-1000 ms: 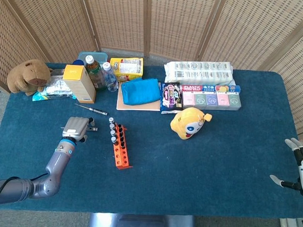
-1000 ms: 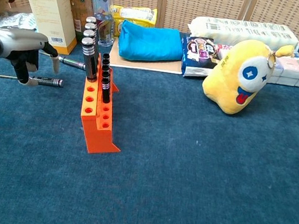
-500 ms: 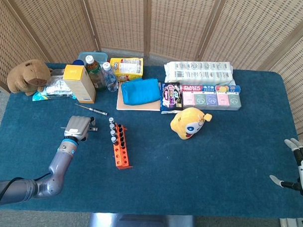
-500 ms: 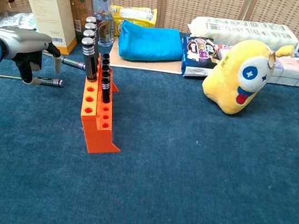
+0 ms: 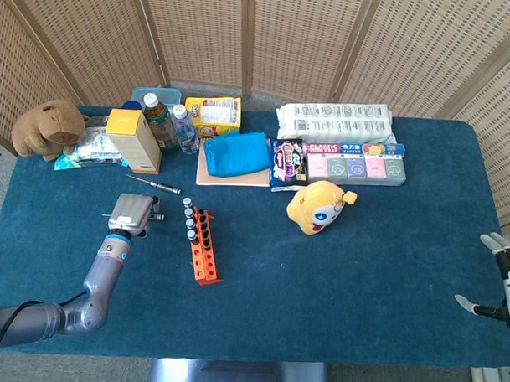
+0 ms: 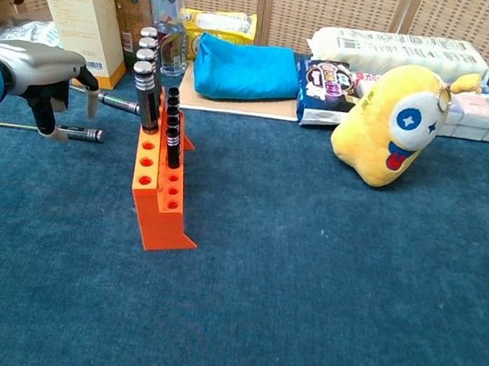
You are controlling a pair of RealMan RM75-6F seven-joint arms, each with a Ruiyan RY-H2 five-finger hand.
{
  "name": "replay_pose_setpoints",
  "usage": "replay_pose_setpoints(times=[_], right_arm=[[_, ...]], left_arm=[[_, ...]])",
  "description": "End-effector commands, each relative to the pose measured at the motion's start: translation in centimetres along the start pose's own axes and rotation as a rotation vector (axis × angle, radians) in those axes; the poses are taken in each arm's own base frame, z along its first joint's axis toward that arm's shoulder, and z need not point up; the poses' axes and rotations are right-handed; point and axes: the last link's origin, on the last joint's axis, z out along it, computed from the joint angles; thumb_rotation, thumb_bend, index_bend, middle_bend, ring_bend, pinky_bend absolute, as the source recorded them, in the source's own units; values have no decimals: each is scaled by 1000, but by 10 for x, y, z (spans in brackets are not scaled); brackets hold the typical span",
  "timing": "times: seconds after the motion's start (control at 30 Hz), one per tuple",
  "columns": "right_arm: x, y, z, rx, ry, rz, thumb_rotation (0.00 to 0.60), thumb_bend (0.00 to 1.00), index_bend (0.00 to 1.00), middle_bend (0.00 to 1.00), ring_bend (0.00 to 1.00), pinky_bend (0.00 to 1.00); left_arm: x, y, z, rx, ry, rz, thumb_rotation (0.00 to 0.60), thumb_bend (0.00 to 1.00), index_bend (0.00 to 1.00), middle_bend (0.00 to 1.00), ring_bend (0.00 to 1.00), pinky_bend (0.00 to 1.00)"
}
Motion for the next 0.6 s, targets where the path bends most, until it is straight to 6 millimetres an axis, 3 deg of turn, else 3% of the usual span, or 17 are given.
replay_pose_setpoints(times=[0.03, 0.6], right_arm=[[0, 0, 0, 0, 1, 0, 600, 0, 92, 54, 6, 0], [0, 1, 0, -1, -4, 2, 600, 0, 92, 54, 6, 0]], left_arm=[[1, 0, 0, 3, 12, 9, 600, 245, 419, 1000, 1000, 1000], [-10, 7, 6, 20, 14, 10, 600, 310, 440, 1000, 1000, 1000]])
